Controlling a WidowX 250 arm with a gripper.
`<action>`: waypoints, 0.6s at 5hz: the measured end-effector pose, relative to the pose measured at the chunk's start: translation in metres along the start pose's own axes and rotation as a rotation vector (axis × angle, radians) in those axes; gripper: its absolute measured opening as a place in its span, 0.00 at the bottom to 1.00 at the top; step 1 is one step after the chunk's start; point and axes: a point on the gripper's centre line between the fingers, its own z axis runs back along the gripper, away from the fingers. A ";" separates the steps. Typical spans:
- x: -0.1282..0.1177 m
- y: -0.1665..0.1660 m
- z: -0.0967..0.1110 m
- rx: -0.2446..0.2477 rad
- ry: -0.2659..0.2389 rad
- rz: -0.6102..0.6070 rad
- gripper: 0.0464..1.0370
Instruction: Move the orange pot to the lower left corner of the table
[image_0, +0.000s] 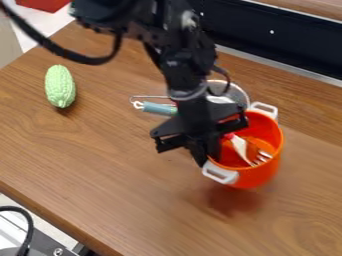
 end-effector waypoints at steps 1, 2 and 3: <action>0.000 0.021 0.016 0.017 0.008 -0.025 0.01; 0.009 0.062 0.024 0.074 -0.018 -0.054 0.01; 0.019 0.104 0.034 0.104 -0.083 -0.109 0.01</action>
